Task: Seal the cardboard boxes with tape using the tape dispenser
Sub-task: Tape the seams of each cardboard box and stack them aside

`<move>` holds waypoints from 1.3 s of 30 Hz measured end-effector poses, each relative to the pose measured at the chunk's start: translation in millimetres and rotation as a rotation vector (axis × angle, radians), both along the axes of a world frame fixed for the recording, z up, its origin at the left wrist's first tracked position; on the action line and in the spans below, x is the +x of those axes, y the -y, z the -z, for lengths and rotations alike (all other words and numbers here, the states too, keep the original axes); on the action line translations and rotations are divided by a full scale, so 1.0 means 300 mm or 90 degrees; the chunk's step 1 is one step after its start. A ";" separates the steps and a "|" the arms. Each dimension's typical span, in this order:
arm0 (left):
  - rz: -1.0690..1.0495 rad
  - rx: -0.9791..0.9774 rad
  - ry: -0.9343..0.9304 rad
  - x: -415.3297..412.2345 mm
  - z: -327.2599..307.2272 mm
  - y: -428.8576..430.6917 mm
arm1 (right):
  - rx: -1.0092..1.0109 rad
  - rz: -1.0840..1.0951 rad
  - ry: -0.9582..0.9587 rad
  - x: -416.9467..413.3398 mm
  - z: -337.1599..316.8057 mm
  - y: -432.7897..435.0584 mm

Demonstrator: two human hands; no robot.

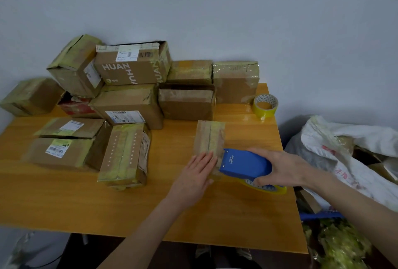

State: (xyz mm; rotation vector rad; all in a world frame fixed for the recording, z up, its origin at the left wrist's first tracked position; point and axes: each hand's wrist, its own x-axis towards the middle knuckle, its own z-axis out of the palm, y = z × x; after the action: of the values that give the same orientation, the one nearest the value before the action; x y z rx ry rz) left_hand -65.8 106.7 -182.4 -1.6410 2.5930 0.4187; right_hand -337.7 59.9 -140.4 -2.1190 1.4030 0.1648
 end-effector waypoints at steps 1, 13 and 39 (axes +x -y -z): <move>-0.001 -0.001 0.007 0.010 0.008 0.006 | 0.000 0.003 0.007 -0.004 0.002 0.001; -0.002 -0.014 -0.007 0.023 0.027 0.012 | 0.034 0.044 -0.004 -0.135 -0.024 -0.031; 0.010 -0.024 -0.037 0.029 0.040 0.005 | 0.104 -0.019 -0.191 0.062 -0.009 0.125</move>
State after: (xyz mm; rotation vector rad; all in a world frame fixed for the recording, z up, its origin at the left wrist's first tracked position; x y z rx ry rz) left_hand -57.0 105.4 -194.5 -1.6422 2.6703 0.4260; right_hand -319.2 22.5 -137.7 -2.0398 1.4684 0.6092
